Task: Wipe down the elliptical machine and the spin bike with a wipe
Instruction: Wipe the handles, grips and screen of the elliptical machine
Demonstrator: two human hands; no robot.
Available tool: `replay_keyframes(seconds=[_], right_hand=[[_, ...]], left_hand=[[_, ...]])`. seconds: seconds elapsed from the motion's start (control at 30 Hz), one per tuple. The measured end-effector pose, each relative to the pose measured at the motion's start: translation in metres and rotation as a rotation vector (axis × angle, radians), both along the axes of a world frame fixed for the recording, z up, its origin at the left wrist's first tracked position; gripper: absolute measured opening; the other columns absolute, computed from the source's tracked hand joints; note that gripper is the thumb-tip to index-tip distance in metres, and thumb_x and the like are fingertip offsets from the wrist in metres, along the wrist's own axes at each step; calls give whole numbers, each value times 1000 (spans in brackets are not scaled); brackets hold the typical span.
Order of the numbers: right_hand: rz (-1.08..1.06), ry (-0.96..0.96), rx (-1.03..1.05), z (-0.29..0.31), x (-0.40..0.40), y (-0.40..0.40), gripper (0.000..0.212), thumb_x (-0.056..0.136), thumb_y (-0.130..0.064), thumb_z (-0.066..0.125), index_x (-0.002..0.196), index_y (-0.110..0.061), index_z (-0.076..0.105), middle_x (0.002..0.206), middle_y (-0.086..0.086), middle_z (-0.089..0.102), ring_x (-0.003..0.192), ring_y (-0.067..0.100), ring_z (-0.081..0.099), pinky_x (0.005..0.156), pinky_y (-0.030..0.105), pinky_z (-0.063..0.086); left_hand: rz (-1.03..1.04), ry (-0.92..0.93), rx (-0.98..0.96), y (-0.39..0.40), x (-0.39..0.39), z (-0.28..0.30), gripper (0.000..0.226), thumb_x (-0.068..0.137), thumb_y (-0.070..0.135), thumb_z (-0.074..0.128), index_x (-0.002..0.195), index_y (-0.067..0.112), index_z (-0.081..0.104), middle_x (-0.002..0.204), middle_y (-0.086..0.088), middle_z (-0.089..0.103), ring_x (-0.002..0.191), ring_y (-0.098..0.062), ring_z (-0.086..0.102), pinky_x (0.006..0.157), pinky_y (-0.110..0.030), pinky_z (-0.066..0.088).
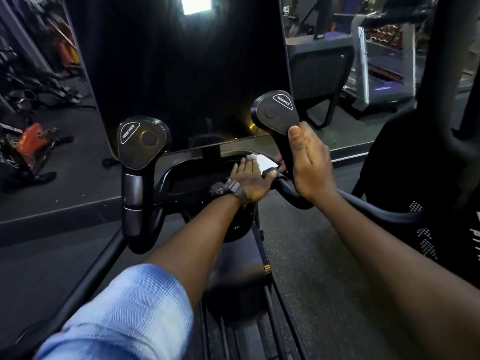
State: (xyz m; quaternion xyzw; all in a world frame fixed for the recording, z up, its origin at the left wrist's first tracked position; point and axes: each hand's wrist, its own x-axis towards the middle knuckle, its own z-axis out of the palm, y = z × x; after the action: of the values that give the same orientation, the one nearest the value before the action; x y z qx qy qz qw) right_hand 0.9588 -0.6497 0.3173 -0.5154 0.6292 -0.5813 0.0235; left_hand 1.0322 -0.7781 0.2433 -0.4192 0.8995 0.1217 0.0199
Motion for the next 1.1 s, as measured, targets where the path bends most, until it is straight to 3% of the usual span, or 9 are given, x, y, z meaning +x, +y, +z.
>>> replay_keyframes(seconds=[0.2, 0.33, 0.43, 0.57, 0.67, 0.73, 0.83, 1.0, 1.1], right_hand=[[11, 13, -2, 0, 0, 1, 19, 103, -50, 33, 89, -43, 43, 67, 4, 67, 54, 7, 66, 52, 33, 52], [16, 5, -1, 0, -1, 0, 19, 104, -47, 35, 88, -42, 44, 68, 3, 67, 55, 10, 66, 52, 31, 51], [17, 17, 5, -1, -2, -2, 20, 103, -51, 34, 88, -44, 45, 72, 4, 67, 62, 15, 66, 57, 41, 53], [49, -9, -7, -1, -4, -2, 20, 100, -55, 33, 88, -45, 45, 73, -3, 63, 64, 9, 63, 58, 39, 51], [84, -31, -1, -1, -3, -2, 20, 101, -53, 34, 90, -43, 46, 75, 0, 67, 67, 12, 67, 59, 37, 53], [90, -44, -2, -1, -5, -3, 21, 101, -55, 34, 88, -44, 47, 76, -1, 69, 68, 10, 68, 60, 32, 52], [113, -74, -12, -2, -4, -2, 23, 98, -60, 34, 86, -48, 49, 78, -1, 67, 72, 17, 68, 63, 41, 53], [169, -144, 39, 2, -3, 2, 37, 99, -59, 36, 91, -28, 54, 78, 8, 68, 72, 23, 68, 68, 49, 56], [206, -116, 209, 9, -13, 8, 47, 97, -64, 33, 99, -23, 55, 95, 5, 69, 92, 21, 68, 88, 53, 53]], left_hand=[[6, -50, -78, -59, 12, -3, 70, 99, 53, 15, 153, 10, -1, 161, -7, -8, 147, -19, -12, 119, -36, -7], [-19, -17, -173, -68, 6, -7, 69, 99, 53, 18, 150, 7, 14, 157, -14, 13, 146, -28, 5, 119, -41, 2], [-230, 12, -142, -55, -4, -2, 62, 96, 56, 18, 143, 17, 29, 150, -10, 27, 142, -31, 17, 117, -49, 9], [-617, 101, -217, -19, -8, 4, 58, 93, 49, 15, 136, 21, 43, 144, -5, 40, 134, -26, 31, 112, -53, 22], [-745, 132, -227, -11, -8, 7, 49, 95, 41, 22, 127, 18, 52, 138, -8, 49, 128, -28, 40, 111, -53, 25], [-687, 80, -252, -22, -13, 11, 53, 93, 40, 23, 128, 13, 52, 133, -10, 52, 123, -31, 46, 107, -54, 30], [-517, -1, -246, -18, -16, 19, 67, 87, 43, 14, 134, 11, 48, 137, -9, 49, 128, -32, 40, 109, -57, 23], [-351, 215, -38, 47, -24, 15, 47, 95, 13, 46, 137, -7, 41, 145, -22, 40, 135, -34, 34, 111, -35, 15], [-268, 430, 258, 44, -31, -9, 42, 93, 13, 56, 128, -9, 49, 120, -14, 52, 108, -16, 52, 104, -34, 37]])
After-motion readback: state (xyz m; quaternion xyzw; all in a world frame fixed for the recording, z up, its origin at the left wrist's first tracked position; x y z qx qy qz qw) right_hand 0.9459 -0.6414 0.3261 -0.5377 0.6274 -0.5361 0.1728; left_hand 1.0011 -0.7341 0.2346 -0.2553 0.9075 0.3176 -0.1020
